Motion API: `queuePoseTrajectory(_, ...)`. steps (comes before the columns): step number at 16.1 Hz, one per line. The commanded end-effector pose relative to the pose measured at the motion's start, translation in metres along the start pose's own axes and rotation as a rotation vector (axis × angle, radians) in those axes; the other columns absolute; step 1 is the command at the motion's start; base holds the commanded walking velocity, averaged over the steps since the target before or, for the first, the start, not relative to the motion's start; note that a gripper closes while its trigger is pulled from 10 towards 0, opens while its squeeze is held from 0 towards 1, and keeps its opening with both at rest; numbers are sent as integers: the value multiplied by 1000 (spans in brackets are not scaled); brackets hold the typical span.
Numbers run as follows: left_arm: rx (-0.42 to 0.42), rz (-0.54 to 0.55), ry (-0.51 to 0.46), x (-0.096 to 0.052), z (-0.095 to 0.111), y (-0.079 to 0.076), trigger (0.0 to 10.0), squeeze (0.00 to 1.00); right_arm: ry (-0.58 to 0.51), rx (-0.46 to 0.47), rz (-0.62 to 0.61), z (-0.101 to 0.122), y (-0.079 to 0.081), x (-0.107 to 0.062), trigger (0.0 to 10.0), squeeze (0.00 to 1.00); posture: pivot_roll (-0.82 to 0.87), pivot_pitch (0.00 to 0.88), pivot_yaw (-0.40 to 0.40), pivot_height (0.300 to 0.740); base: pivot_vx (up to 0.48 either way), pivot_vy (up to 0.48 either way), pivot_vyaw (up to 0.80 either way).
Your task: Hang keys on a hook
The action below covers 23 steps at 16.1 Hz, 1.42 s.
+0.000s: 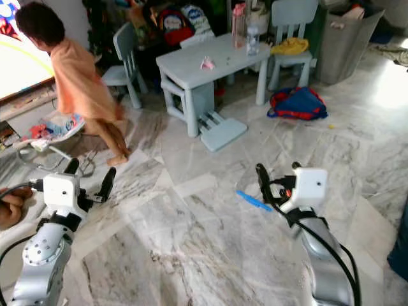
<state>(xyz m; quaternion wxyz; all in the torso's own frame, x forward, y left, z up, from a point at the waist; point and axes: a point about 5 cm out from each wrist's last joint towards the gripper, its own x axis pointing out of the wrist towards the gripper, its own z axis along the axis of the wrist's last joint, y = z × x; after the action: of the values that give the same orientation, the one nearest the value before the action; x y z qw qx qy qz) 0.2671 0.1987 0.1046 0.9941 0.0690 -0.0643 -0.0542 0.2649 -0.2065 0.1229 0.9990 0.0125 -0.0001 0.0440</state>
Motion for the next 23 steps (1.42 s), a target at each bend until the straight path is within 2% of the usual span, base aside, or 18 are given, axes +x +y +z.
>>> queuePoseTrajectory(1,-3,-22,6,-4,3,-2,10000,0,17,-5,30,4,7,-7,10000,0,-135,0,86,740,0,0,0)
queuePoseTrajectory(3,-8,-25,26,-10,4,-1,10000,0,10,-59,43,12,9,-16,10000,0,-146,0,86,740,0,0,0)
queuePoseTrajectory(5,10,-37,28,-10,9,-1,10000,0,12,-70,63,19,14,-21,10000,0,-145,0,82,740,0,0,0)
queuePoseTrajectory(7,4,-14,55,-11,12,-1,10000,0,38,-60,80,21,19,-25,10000,0,-137,0,81,740,0,0,0)
queuePoseTrajectory(9,-10,12,89,-15,14,-3,10000,0,60,-49,24,21,15,-27,10000,0,-127,0,79,740,0,0,0)
queuePoseTrajectory(10,-20,20,113,-18,14,-7,10000,0,85,-15,-3,18,16,-27,10000,0,-119,7,77,740,0,0,0)
queuePoseTrajectory(11,-19,26,130,-20,13,-8,10000,0,83,24,6,18,18,-28,10000,0,-118,11,78,740,0,0,0)
queuePoseTrajectory(12,18,55,145,-21,14,-9,10000,0,78,-3,12,21,20,-25,10000,0,-117,13,78,740,0,0,0)
queuePoseTrajectory(14,24,-2,108,-18,21,-13,10000,0,53,-48,19,29,23,-20,10000,0,-117,17,77,740,0,0,800)
queuePoseTrajectory(17,66,79,88,-12,30,-7,10000,0,40,-42,17,37,25,-16,10000,0,-121,23,78,740,0,0,800)
queuePoseTrajectory(19,72,79,98,-10,27,-8,10000,0,32,-32,27,38,28,-14,10000,0,-122,27,79,740,0,0,800)
queuePoseTrajectory(20,101,112,102,-7,22,-3,10000,0,27,-31,44,40,32,-12,10000,0,-121,28,78,740,0,0,800)
queuePoseTrajectory(22,69,116,115,-3,19,1,10000,0,29,-27,50,40,34,-11,10000,0,-118,28,77,740,0,0,800)
queuePoseTrajectory(23,-16,113,130,2,19,5,10000,0,24,-18,55,41,36,-10,10000,0,-117,26,76,740,0,0,800)
